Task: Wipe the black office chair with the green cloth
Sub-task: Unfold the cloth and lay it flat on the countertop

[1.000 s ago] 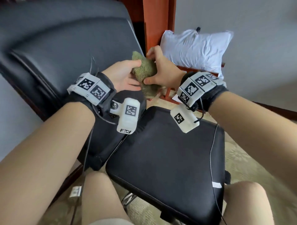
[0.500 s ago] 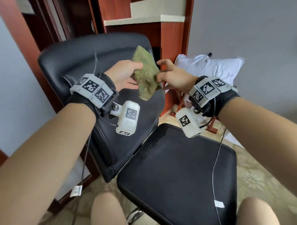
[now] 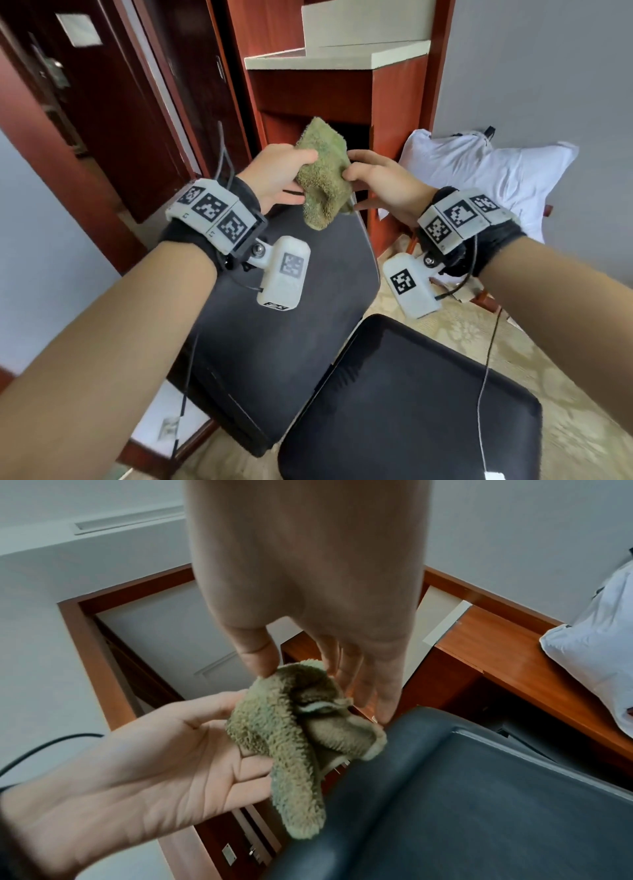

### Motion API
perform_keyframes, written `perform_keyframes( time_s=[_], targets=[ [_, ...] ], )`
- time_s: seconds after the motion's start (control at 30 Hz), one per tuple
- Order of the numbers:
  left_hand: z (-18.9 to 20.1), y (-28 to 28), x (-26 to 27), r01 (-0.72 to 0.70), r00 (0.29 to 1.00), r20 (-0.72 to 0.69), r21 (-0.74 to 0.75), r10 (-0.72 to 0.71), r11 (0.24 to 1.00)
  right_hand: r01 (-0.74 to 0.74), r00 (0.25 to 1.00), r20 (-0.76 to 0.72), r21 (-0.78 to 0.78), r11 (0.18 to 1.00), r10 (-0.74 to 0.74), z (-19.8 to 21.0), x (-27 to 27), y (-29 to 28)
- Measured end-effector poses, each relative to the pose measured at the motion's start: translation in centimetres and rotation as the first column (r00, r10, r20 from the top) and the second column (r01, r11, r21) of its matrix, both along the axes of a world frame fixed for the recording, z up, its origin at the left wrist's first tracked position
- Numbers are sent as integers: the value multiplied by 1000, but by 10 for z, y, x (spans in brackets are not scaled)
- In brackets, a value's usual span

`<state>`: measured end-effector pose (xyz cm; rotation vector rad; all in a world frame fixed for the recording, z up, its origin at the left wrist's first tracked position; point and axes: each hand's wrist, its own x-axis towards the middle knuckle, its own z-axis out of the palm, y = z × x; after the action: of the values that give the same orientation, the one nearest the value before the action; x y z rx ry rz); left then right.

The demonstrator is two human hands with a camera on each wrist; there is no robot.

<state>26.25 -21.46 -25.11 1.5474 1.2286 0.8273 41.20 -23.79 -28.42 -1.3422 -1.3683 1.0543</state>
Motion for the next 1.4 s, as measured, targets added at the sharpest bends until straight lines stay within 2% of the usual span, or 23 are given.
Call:
perform_keyframes(
  time_s=[0.23,0.47,0.63,0.8,1.03,1.27,1.4],
  targets=[
    [70,15,37,-39,999,-39,-46,37,998,57,998,-3,-34,998,-57,69,34,15],
    [90,-19,107,-95,994,55,-72,99,993,1,989,-145,-58,998,-10,107,111,0],
    [90,-33,144,-189,972,116,-125,204,974,-73,992,-104,-22,997,71,116,144,-2],
    [87,-34,165,-235,960,116,-168,256,957,-66,994,-83,-2,998,66,116,164,2],
    [90,-26,185,-241,956,121,-197,268,950,-45,999,-20,-1,999,45,124,184,5],
    [93,-29,191,-210,969,109,-120,223,970,26,999,-24,28,999,-25,131,197,-11],
    [102,-27,209,-174,981,67,-92,180,980,61,998,23,24,998,-62,131,216,-13]
  ],
)
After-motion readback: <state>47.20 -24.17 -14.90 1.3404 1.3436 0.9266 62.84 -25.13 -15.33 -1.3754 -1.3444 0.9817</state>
